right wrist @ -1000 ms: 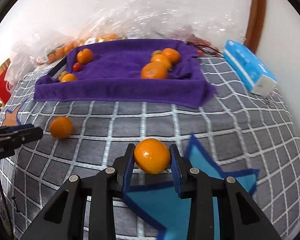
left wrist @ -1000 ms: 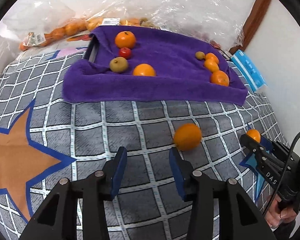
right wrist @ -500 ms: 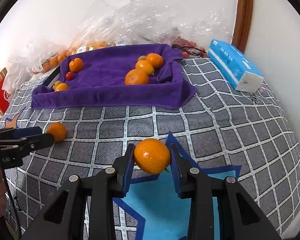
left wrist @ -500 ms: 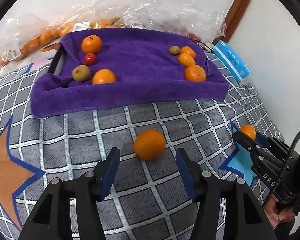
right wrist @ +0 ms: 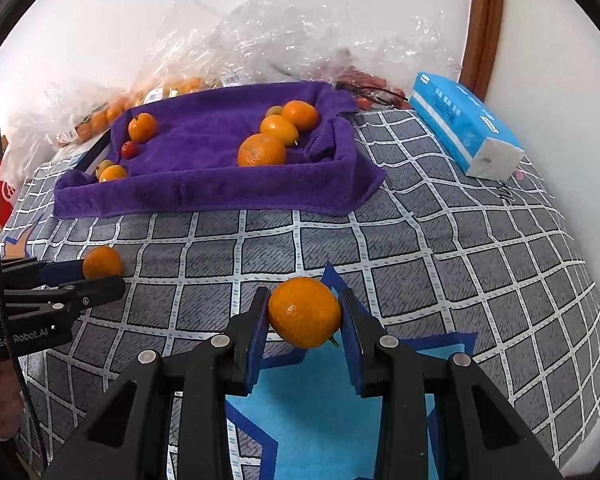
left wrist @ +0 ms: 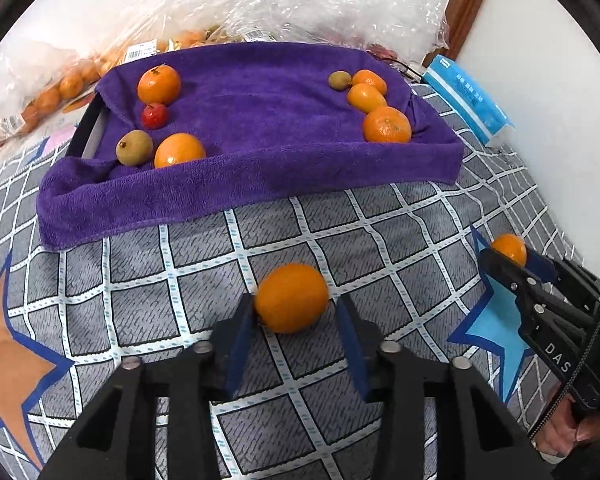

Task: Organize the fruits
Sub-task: 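Close the left tool on the second orange while the right tool lifts its orange, then carry the orange with the left tool while the right tool carries its orange over the towel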

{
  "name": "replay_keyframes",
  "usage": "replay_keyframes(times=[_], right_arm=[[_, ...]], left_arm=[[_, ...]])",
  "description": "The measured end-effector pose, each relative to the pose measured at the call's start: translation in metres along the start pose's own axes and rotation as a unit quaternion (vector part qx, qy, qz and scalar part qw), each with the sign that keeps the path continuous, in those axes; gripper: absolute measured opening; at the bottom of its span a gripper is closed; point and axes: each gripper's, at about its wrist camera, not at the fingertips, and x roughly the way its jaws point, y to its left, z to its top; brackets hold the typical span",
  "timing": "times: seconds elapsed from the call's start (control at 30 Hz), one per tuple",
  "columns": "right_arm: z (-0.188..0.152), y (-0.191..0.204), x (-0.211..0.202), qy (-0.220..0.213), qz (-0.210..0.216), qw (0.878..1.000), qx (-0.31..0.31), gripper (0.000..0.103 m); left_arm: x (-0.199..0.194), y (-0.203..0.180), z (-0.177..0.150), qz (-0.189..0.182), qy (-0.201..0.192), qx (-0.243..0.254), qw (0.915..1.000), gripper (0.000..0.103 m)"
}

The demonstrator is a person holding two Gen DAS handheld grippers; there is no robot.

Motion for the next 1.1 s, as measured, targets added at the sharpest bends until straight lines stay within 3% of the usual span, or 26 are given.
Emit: replay_keyframes(times=[0.47,0.8,1.1], right_arm=[[0.004,0.001,-0.001,0.007,-0.012,1.000,-0.004,0.034],[0.010,0.028,-0.003,-0.002,0.018,1.000,-0.022,0.034],[0.011,0.063,-0.011,-0.013,0.053,0.997,-0.046,0.034]], left_arm=[[0.001,-0.005,0.001,-0.024,0.001,0.004,0.9997,0.035],[-0.019,0.044,-0.017,-0.019,-0.003,-0.079,0.9967,0.035],[-0.044,0.078,-0.046,0.015,-0.014,-0.133,0.9909,0.035]])
